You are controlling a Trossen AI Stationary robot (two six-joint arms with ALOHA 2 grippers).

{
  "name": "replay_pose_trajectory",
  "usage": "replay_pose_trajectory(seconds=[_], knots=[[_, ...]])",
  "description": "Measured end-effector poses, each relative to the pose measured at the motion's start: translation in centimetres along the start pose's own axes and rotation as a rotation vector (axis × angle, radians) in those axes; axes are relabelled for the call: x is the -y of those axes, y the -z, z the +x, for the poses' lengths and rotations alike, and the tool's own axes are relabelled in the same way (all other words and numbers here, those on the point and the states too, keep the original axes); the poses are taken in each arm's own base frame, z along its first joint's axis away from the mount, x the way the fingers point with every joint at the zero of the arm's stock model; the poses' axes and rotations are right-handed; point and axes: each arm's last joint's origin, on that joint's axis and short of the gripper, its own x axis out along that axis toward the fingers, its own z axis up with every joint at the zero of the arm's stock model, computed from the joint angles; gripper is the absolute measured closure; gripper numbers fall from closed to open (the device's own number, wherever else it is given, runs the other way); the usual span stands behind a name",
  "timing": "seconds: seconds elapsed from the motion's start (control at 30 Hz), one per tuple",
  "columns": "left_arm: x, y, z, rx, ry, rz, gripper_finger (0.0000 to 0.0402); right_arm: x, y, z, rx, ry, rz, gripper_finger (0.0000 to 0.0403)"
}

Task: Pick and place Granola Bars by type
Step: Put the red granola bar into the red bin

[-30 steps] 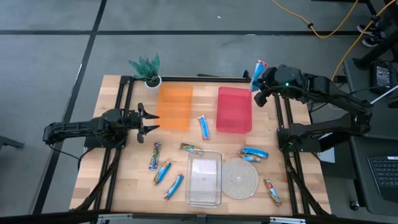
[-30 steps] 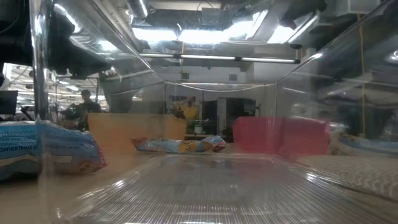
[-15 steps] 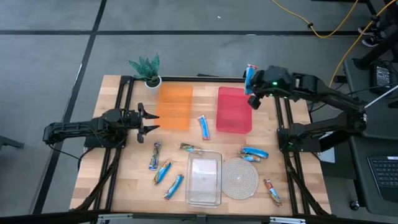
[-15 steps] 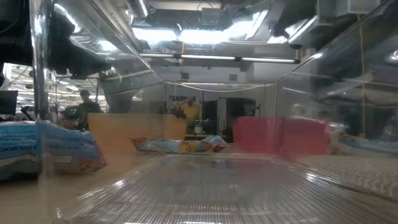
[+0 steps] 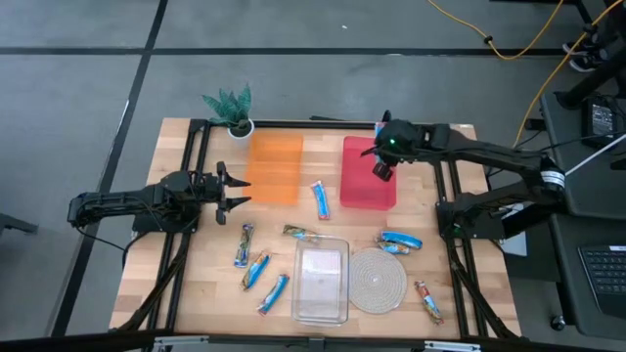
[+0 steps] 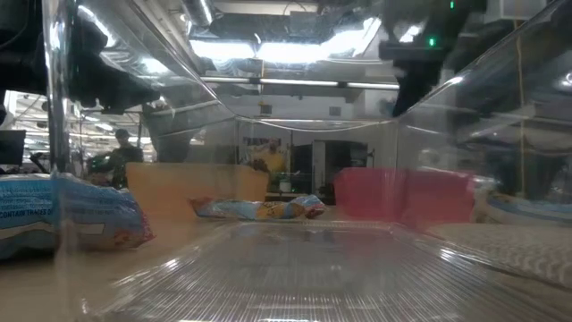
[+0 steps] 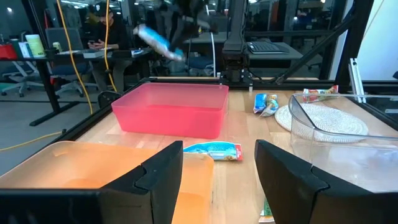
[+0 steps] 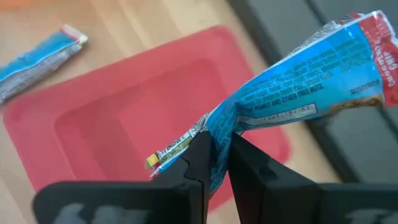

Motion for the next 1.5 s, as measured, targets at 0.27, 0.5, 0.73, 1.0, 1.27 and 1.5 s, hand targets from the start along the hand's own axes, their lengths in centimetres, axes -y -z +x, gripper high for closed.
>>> replay_pose_trajectory(seconds=[0.27, 0.5, 0.73, 1.0, 1.27, 1.5], knots=[[0.0, 0.0, 0.0, 0.000, 0.000, 0.000, 0.0208, 0.1, 3.0, 4.5, 0.018, -0.110, 0.075, 0.0350], [0.0, 0.0, 0.0, 0.000, 0.000, 0.000, 0.0208, -0.3, 5.1, 6.4, -0.055, -0.170, 0.146, 0.0350], [0.0, 0.0, 0.0, 0.000, 0.000, 0.000, 0.0208, -0.8, 6.1, 8.2, -0.121, -0.191, 0.190, 0.0350], [0.0, 0.0, 0.0, 0.000, 0.000, 0.000, 0.0208, -1.3, 6.3, 10.1, -0.180, -0.206, 0.234, 0.0349], [0.0, 0.0, 0.0, 0.000, 0.000, 0.000, 0.0208, -1.4, 6.1, 10.3, -0.159, -0.207, 0.241, 0.0349], [0.0, 0.0, 0.0, 0.000, 0.000, 0.000, 0.0207, -1.4, 5.9, 10.3, -0.144, -0.207, 0.273, 0.0291]])
